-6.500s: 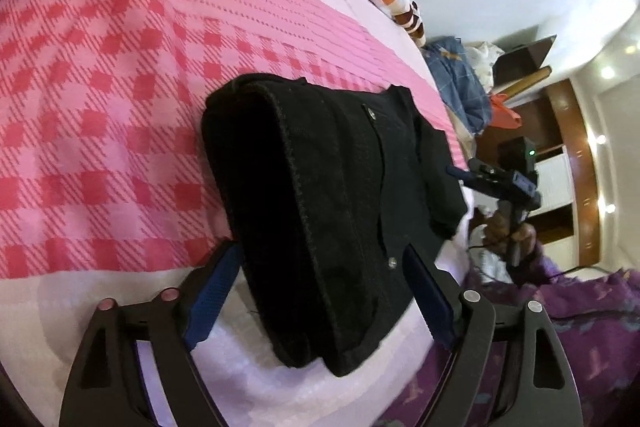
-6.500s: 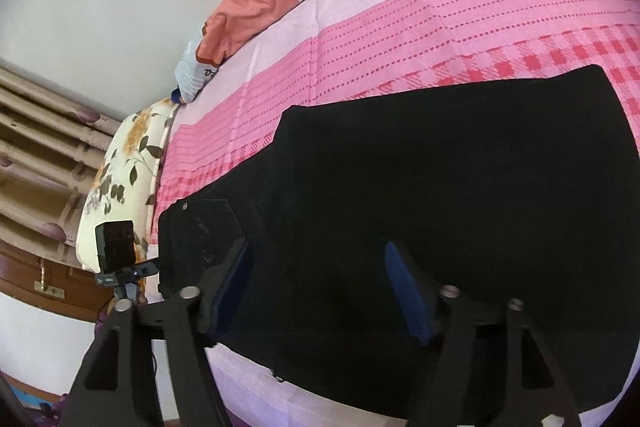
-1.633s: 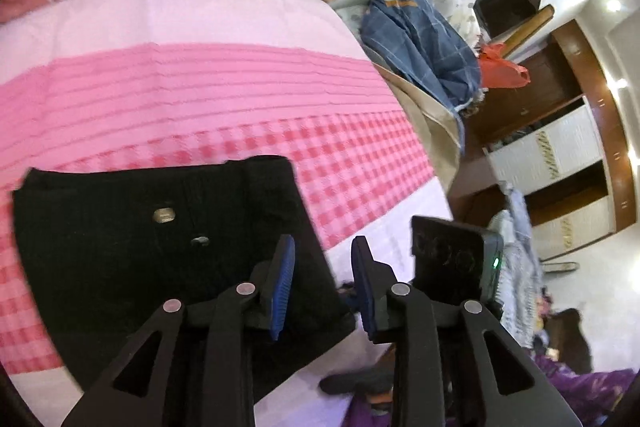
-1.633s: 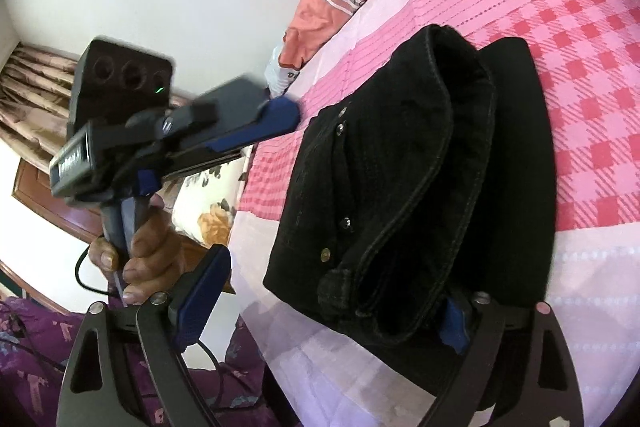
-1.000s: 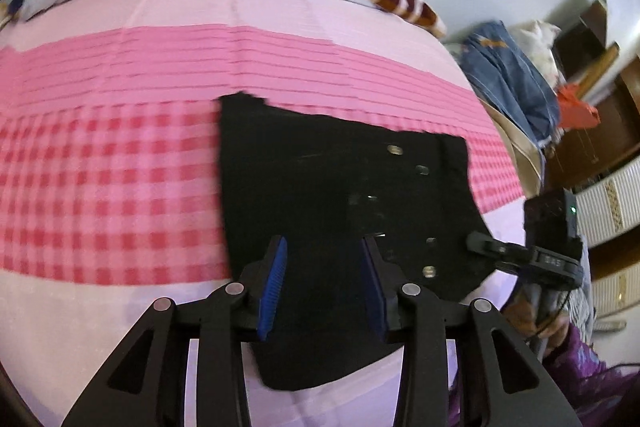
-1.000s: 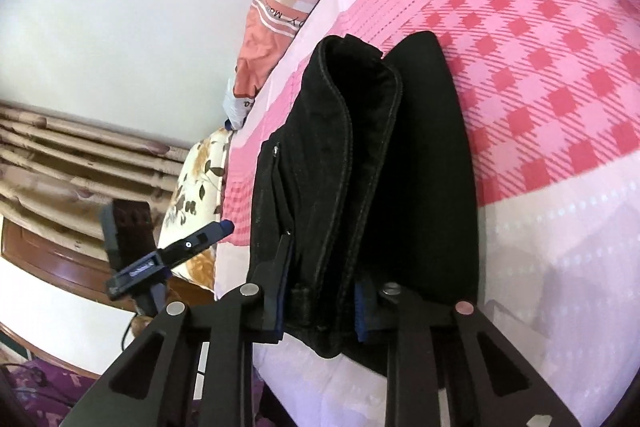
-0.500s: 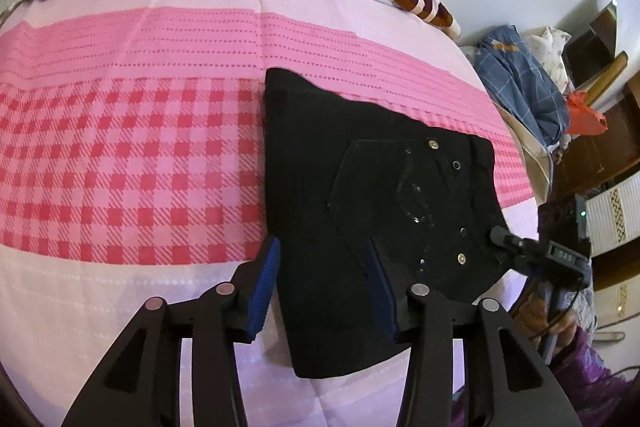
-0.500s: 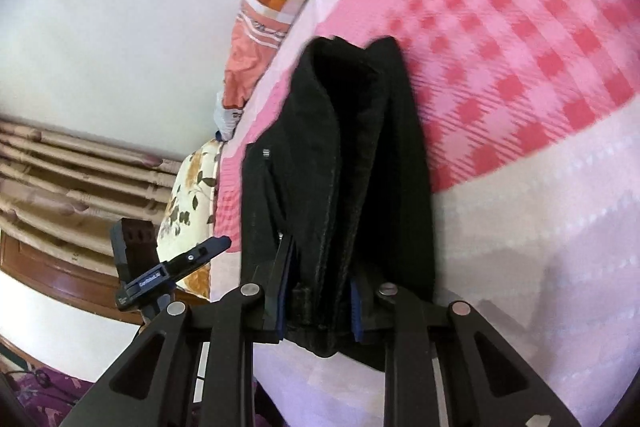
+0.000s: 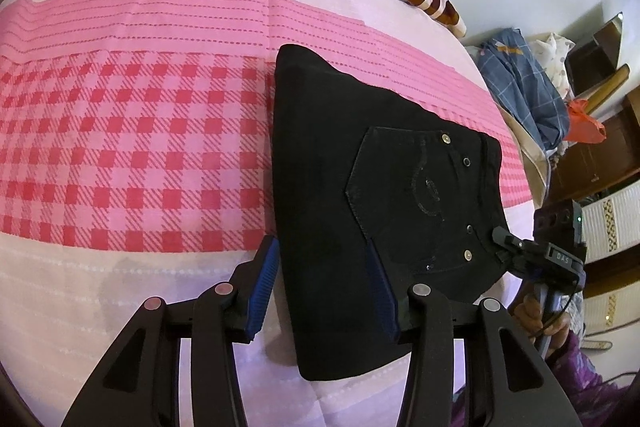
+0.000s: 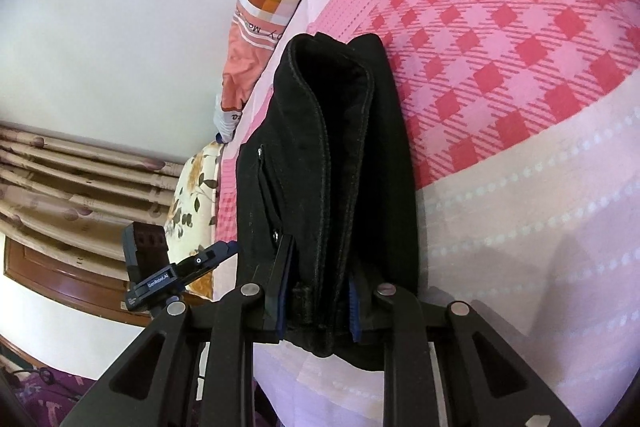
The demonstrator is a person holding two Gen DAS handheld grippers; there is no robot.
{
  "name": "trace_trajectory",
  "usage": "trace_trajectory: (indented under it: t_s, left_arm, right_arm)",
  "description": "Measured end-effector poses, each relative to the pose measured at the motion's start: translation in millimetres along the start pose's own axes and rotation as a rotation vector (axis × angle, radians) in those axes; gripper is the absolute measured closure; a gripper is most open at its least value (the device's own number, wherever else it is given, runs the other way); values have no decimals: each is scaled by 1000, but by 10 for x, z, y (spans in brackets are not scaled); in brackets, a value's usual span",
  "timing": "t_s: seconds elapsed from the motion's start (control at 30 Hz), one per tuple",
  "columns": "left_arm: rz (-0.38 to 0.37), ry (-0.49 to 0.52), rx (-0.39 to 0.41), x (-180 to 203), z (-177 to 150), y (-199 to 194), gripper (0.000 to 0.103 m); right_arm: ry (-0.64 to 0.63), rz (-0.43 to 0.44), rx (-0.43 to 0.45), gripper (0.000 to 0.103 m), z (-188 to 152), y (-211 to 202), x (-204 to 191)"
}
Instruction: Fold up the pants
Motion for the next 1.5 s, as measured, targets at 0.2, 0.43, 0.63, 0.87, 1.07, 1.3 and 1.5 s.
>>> trace_trajectory:
  t_s: [0.2, 0.43, 0.63, 0.87, 1.07, 1.3, 1.5]
  left_arm:
    - [-5, 3, -9, 30, 5, 64, 56]
    - [-8, 8, 8, 61, 0, 93, 56]
    - [50, 34, 37, 7, -7, 61, 56]
    - [104, 74, 47, 16, 35, 70, 56]
    - [135, 109, 64, 51, 108, 120, 56]
    - [154, 153, 62, 83, 215, 221, 52]
    - [130, 157, 55, 97, 293, 280, 50]
  right_arm:
    - [23, 57, -15, 83, 5, 14, 99]
    - [18, 76, -24, 83, 1, -4, 118]
    - [-17, 12, -20, 81, -1, -45, 33]
    - [-82, -104, -17, 79, -4, -41, -103]
    - [-89, -140, -13, 75, 1, -91, -117]
    - [-75, -204, 100, 50, 72, -406, -213]
    - [-58, -226, 134, 36, 123, -455, -232]
Point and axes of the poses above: each gripper's, at about its wrist camera, not at the fingertips, and y roughly the way its jaws point, x to its right, z to its top, the point moved 3 cm from there along y, roughly the way its jaws point, and after that the axes turned 11 degrees about -x, right-handed, at the moved point
